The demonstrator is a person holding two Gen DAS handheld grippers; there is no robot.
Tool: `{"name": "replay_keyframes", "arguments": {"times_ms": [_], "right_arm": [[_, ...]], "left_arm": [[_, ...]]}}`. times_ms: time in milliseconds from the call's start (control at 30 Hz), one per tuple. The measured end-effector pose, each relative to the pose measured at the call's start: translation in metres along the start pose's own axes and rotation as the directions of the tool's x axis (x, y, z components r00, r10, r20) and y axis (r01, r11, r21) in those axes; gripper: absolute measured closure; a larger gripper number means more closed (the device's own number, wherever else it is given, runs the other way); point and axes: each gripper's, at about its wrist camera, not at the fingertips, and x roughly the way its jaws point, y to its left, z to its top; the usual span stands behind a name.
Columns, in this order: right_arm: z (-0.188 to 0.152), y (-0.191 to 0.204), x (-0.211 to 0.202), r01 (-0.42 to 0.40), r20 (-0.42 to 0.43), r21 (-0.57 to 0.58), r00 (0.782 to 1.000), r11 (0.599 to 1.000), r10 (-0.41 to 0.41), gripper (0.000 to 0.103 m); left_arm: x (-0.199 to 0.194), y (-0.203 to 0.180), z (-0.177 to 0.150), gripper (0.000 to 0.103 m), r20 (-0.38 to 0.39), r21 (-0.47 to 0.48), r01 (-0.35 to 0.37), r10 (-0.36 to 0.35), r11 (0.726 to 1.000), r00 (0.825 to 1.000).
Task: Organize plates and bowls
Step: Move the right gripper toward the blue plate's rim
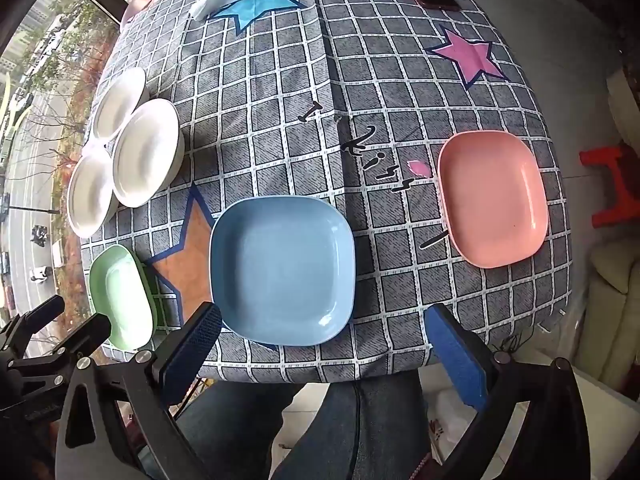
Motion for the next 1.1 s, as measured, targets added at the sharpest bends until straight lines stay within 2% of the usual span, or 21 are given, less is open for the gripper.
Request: {"name": "replay_keyframes", "arguments": {"times_ms": [167,200,333,500,533,700,767,900,1033,1067,1100], "right_arm": [[0.009,-0.007,0.006,-0.005,-0.049,-0.011,0.999,1.000,0.004,0.001],[0.020,-0.010,0.003,-0.014,-0.063,-0.017,0.998,1.000,0.012,0.001],[0.031,-0.017,0.003,-0.027,-0.104,-0.046,0.994,0.999,0.022,0.001],[0.044,-0.037,-0.001,-0.039,-0.136,-0.027,0.990,0.999,0.035,0.001],[0.042,-0.041,0.003,-0.044,-0.179,-0.018,0.983,0.999,0.040,0.001],[0.036,-0.049,0.025,-0.081,-0.255,-0.002,0.964,0.997,0.078,0.001],[0.030,-0.052,0.037,-0.097,-0.265,0.015,0.959,0.995,0.098,0.001],[0.017,-0.052,0.064,-0.090,-0.283,0.038,0.954,0.995,0.097,0.001],[0.009,-0.046,0.093,-0.061,-0.289,0.034,0.955,0.998,0.068,0.001],[0.007,-0.045,0.097,-0.063,-0.291,0.034,0.954,0.997,0.070,0.001],[0.004,-0.045,0.103,-0.030,-0.283,0.038,0.958,0.999,0.040,0.001]], "left_arm": [[0.002,0.001,0.007,0.000,-0.001,-0.050,0.016,-0.016,0.999,1.000],[0.002,0.002,0.009,0.000,0.002,-0.060,0.016,-0.016,0.998,1.000],[0.009,0.005,0.017,0.000,-0.008,-0.098,-0.012,0.011,0.995,1.000],[0.021,-0.009,0.017,0.000,-0.043,-0.069,-0.031,0.028,0.997,0.999],[0.025,-0.012,0.016,0.000,-0.055,-0.066,-0.030,0.027,0.997,0.998],[0.043,-0.026,0.015,0.000,-0.137,-0.050,-0.038,0.031,0.998,0.990],[0.052,-0.030,0.014,0.000,-0.134,-0.035,-0.042,0.037,0.998,0.990],[0.079,-0.040,0.017,0.000,-0.180,0.009,-0.078,0.078,0.997,0.981],[0.109,-0.050,0.023,0.000,-0.180,0.043,-0.115,0.121,0.992,0.976],[0.115,-0.053,0.024,0.000,-0.165,0.044,-0.116,0.122,0.992,0.979],[0.120,-0.054,0.027,0.000,-0.147,0.041,-0.133,0.138,0.990,0.980]]}}
